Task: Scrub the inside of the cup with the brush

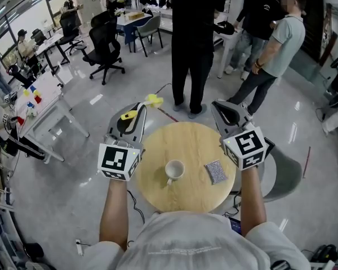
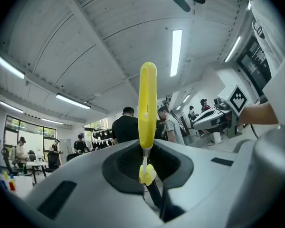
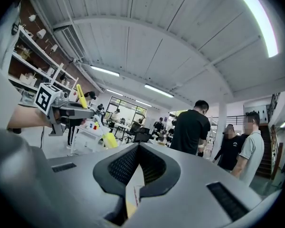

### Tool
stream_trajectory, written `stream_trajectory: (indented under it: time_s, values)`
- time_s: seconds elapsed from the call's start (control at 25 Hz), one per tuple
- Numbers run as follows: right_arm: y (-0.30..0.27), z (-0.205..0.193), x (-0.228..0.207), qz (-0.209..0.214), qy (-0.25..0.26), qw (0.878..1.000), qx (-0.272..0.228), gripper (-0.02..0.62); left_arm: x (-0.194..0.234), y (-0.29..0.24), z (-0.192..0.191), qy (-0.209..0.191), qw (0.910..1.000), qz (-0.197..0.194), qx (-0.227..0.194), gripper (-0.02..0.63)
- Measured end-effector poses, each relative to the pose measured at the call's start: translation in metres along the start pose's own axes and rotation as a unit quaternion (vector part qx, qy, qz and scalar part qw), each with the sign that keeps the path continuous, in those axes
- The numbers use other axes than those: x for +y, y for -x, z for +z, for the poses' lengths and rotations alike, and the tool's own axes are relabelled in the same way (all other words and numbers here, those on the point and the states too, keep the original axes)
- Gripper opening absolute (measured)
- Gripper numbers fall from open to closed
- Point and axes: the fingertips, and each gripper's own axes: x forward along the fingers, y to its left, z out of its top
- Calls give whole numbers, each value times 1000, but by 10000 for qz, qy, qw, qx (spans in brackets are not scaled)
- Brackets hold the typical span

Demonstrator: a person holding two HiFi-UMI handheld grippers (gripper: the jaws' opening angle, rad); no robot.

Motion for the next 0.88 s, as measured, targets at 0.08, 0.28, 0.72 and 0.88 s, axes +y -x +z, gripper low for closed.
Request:
stream_trajectory:
  time_s: [0.08,0.28,0.72,0.88]
  values:
    - [0,3,2,26,5,10000,-24,26,2,2,3,7,10000,19,-29,49]
    - [-6,-3,6,66,114,9999,30,26,0,5,0,2,10000,39,-53,49]
    - [-13,-4,10,77,125,9999,52,26,6,11,-8,31,9999,127,-32,49]
    - [-14,-7,11,81,116,9999,23,26,5,10,-14,62,9999,128,22,49]
